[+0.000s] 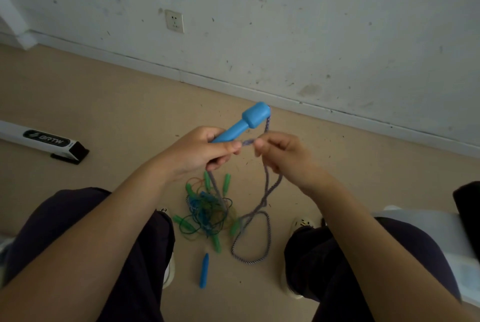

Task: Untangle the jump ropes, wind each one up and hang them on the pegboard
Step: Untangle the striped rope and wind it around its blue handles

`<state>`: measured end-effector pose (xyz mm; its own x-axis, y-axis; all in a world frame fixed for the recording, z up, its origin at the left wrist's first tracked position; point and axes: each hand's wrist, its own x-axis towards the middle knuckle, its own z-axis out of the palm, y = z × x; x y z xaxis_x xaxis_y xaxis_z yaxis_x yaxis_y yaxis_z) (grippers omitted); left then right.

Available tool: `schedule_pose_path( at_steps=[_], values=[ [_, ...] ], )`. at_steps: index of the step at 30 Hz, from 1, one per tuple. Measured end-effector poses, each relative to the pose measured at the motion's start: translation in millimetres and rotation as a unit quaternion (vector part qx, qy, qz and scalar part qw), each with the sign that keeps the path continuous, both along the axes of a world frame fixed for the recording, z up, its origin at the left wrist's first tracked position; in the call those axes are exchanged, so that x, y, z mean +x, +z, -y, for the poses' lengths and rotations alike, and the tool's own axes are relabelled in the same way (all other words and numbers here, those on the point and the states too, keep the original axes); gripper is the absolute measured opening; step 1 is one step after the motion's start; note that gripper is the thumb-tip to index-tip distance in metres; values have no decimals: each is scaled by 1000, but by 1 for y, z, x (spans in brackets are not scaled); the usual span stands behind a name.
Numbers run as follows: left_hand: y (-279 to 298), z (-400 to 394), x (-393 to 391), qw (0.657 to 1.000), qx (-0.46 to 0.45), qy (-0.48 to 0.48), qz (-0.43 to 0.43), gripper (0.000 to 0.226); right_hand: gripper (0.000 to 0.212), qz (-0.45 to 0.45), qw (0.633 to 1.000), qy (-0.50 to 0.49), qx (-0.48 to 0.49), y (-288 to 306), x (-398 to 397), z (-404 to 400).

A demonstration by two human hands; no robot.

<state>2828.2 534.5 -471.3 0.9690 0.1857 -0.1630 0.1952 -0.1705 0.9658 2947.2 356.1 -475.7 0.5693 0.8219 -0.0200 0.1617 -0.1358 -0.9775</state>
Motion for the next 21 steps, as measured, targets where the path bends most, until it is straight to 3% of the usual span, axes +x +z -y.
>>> schedule_pose_path(
  at_steps=[5, 10, 14, 21],
  values=[
    [-2, -19, 0, 998, 31, 57, 6, 16, 27, 54, 988, -141, 19, 2, 17, 8],
    [-5, -9, 0, 999, 11, 28, -23, 19, 18, 15, 1000, -14, -21, 0, 9, 5],
    [-8, 8, 4, 999, -20, -17, -29, 13, 14, 75, 991, 73, -78, -9, -5, -2],
    [-10, 0, 4, 999, -23, -26, -29, 16, 20, 112, 991, 42, -51, -11, -3, -3]
  ],
)
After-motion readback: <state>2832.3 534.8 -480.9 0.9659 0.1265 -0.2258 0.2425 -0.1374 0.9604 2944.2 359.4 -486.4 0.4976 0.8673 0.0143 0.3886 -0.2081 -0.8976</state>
